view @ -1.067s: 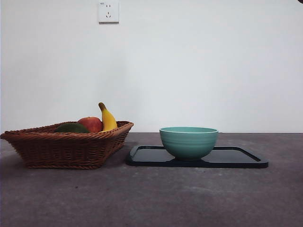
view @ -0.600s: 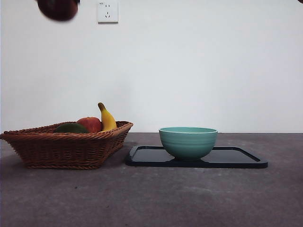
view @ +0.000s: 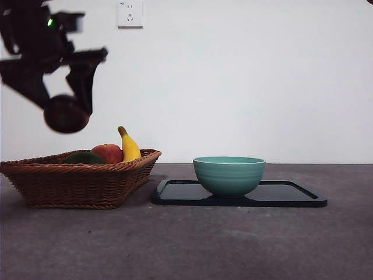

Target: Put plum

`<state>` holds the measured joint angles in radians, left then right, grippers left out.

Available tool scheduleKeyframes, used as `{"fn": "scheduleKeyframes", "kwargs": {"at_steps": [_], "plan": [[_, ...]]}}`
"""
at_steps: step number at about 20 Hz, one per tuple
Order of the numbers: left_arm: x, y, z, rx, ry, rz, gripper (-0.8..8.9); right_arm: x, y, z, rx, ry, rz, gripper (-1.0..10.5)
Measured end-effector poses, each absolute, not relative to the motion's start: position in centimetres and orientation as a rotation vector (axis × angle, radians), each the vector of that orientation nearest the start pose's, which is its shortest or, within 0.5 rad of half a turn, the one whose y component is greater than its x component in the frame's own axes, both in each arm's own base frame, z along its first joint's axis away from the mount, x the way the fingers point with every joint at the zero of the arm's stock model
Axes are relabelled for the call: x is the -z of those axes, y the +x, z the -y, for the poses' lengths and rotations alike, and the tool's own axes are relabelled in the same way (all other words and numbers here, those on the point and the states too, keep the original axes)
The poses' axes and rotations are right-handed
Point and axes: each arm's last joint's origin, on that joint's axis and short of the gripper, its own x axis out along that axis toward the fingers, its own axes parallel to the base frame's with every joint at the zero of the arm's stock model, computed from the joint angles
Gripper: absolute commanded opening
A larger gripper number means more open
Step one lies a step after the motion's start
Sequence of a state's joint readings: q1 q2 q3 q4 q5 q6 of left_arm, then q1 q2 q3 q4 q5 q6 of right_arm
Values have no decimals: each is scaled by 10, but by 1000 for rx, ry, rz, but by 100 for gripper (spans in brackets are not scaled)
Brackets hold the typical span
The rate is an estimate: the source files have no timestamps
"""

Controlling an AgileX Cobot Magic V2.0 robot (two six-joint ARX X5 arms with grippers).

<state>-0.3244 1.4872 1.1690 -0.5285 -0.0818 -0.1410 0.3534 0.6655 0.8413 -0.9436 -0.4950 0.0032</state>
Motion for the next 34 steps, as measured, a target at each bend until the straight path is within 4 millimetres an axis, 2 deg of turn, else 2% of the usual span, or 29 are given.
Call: {"fn": "scheduleKeyframes", "kwargs": {"at_steps": [3,6,11,19,20,22,26,28,30,32,34], "plan": [[-250,297,93,142,-7,-826,279,-304,99,-51,-804,59,-790,172],[-240,303,95,143,-27,-798,279,-304,99,-51,-805,59,-784,172],[-205,315,100,161,-20,-906,279,-304,99,-51,-804,61,-781,171],[-191,322,103,179,-26,-930,282,-304,99,-51,-803,62,-781,172],[-190,322,103,180,-26,-930,313,-304,99,-51,-803,62,-781,172],[-190,322,104,182,-25,-932,441,-305,99,-51,-804,62,-778,172],[-186,319,104,178,-14,-984,469,-305,99,-51,-804,62,-778,172],[-200,317,104,182,-18,-958,469,-305,99,-51,-804,62,-778,172],[-235,310,101,199,-32,-862,468,-305,99,-51,-804,63,-778,172],[-269,293,97,257,-43,-799,468,-305,99,-51,-804,63,-777,172],[-292,270,95,375,-70,-785,467,-305,100,-51,-804,62,-774,172]]}}
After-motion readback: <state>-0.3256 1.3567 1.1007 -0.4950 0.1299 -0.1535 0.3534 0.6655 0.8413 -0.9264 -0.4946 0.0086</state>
